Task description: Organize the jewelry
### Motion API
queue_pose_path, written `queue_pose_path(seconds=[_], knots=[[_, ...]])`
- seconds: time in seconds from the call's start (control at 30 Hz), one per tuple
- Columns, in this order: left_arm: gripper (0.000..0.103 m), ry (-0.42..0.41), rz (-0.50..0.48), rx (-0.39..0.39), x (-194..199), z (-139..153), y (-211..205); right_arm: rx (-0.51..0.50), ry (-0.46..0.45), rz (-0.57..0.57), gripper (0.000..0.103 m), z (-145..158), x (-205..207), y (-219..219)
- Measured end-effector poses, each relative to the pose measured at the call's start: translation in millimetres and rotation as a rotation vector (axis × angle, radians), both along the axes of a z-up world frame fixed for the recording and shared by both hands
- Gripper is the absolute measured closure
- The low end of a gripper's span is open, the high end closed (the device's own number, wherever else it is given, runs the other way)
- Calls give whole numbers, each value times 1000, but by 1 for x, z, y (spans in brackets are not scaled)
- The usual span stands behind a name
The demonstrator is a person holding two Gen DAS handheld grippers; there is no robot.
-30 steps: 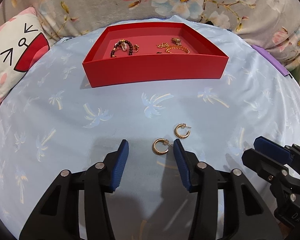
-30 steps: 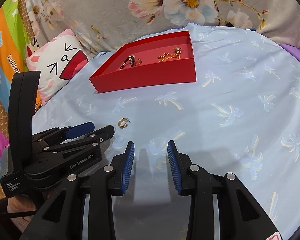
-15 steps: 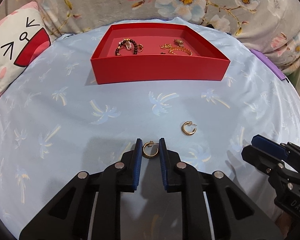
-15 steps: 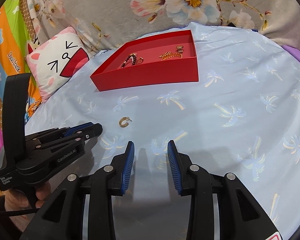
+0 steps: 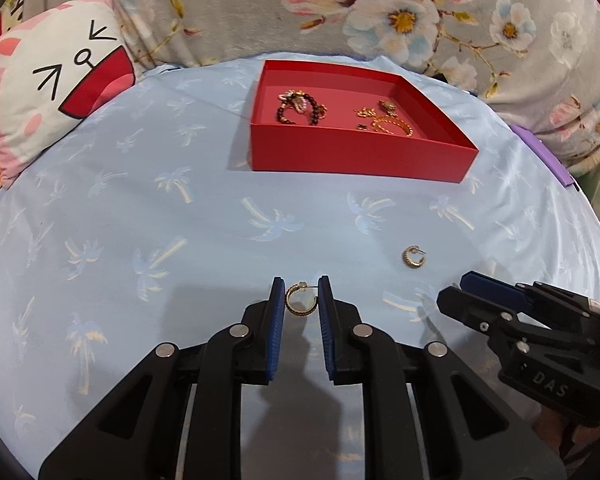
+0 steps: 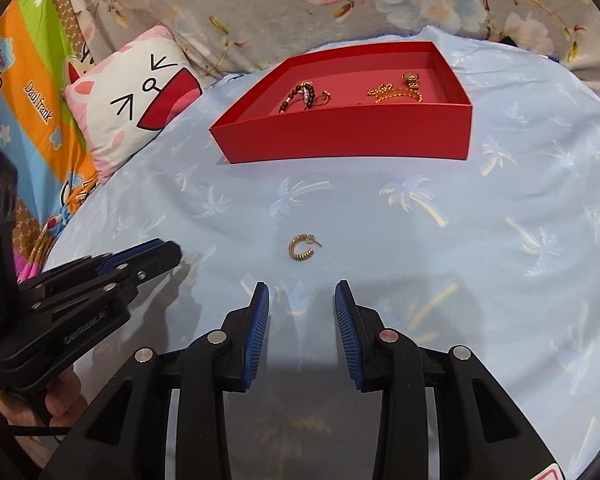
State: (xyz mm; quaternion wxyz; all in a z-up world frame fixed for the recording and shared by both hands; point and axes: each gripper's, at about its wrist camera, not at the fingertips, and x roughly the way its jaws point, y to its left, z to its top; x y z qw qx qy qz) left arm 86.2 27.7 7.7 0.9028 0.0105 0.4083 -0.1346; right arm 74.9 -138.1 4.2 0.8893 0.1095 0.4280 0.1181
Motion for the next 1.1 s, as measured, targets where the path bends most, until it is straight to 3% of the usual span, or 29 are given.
queue_pose_path(seconds=[0.17,0.43,0.67,0.7,1.1], knots=[[87,7,25,-17,3,-2,12,-2,17,0,73,-2,16,9],[87,24,41,-35,7,-9,21,-88,4,-25,90,-3,32,19],[87,35,39,-41,8,-13,23,-93,-5,-35,91,-2,32,17],[87,35,38,-41,8,-13,22,-88,-13,-40,103,-1,31,16],[87,-1,38,-44,7,4,19,-77,-52,-88,103,11,16,-6]])
